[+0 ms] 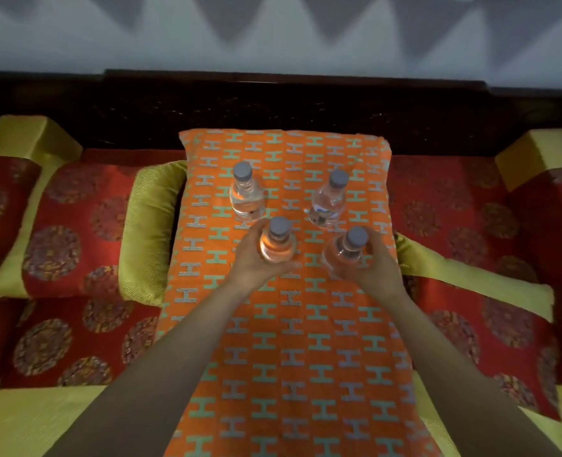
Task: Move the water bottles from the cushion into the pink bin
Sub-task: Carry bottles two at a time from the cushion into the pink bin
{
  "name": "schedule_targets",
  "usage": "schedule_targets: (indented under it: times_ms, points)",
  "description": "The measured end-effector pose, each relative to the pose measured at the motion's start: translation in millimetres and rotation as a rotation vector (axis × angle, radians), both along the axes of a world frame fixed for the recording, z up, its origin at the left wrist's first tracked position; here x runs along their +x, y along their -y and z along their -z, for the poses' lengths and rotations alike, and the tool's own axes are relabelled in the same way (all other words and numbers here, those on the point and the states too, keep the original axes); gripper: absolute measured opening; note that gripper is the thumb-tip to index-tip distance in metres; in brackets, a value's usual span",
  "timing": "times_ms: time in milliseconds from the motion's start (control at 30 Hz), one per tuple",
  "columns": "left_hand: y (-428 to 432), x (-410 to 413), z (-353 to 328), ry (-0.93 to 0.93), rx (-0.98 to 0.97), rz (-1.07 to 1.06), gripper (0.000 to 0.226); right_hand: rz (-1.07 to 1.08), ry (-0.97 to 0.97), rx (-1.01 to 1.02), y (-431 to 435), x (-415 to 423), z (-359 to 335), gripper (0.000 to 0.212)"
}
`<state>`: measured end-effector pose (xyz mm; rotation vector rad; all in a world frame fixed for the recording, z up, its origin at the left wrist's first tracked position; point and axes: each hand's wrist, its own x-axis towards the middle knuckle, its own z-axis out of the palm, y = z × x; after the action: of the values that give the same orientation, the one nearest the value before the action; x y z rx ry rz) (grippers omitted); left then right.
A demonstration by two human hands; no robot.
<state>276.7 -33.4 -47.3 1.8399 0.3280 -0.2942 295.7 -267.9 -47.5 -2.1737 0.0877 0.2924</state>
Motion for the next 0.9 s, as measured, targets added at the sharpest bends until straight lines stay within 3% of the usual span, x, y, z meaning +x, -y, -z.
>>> schedule_targets:
  times_ms: [133,433,600,900]
  points:
    - [3,10,10,0.038,0.017,0.023,0.091,0.000,-0.008,-0.001,-5,2,3,0.070]
    - [-8,-2,2,0.014,0.065,-0.040,0.063,0.042,-0.014,0.117,-4,-8,-2,0.059]
    - [-26,-25,-19,0.053,0.133,0.003,0.058,0.065,0.043,0.261,-5,-24,-17,0.052]
    - [-34,-55,-86,0.228,0.104,-0.003,0.065,0.160,0.228,0.303,-3,-62,-73,0.041]
